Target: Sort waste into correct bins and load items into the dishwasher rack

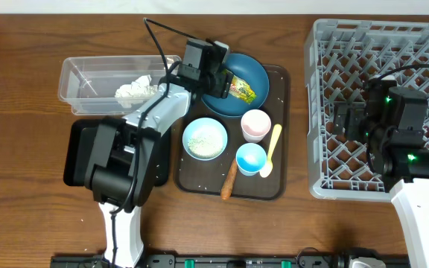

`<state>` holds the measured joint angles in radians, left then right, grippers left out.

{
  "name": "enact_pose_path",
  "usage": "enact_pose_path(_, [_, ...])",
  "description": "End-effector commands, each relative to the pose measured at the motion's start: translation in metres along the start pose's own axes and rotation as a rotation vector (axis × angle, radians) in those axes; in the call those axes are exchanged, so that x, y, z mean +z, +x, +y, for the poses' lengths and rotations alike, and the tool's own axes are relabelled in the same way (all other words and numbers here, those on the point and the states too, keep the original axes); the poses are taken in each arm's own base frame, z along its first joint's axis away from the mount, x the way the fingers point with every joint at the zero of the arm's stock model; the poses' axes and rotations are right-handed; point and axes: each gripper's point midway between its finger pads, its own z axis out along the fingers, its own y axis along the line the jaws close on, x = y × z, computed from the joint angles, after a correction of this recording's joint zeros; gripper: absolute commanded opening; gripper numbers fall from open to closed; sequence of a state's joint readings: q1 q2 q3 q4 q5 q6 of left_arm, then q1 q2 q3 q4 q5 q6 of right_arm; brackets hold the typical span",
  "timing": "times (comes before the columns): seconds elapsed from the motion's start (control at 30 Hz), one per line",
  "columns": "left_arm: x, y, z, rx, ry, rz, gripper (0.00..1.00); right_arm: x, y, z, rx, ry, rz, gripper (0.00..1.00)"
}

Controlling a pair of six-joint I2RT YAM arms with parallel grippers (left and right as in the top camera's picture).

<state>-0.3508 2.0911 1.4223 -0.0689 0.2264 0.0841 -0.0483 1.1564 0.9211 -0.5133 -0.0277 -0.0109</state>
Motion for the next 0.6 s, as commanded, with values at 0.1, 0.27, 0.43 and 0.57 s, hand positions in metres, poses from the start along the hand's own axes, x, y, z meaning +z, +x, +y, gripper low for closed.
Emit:
enact_pose_path(0.1, [0.013, 0.009, 0.0, 0.013, 0.004, 0.013, 0.76, -0.003, -0.008, 0.007, -0.005, -0.019, -0.016, 0.99])
enact_pose_path(0.27, [0.022, 0.012, 0.002, 0.014, 0.004, 0.006, 0.76, -0.003, -0.008, 0.007, -0.005, -0.019, -0.015, 0.99])
enact_pose_path(0.43, [0.032, 0.024, 0.003, 0.009, 0.005, 0.032, 0.76, -0.003, -0.007, 0.007, -0.005, -0.019, -0.013, 0.99])
enact_pose_path(0.57, [0.033, 0.025, 0.001, 0.012, 0.009, 0.035, 0.72, -0.003, -0.007, 0.007, -0.005, -0.019, -0.013, 0.99])
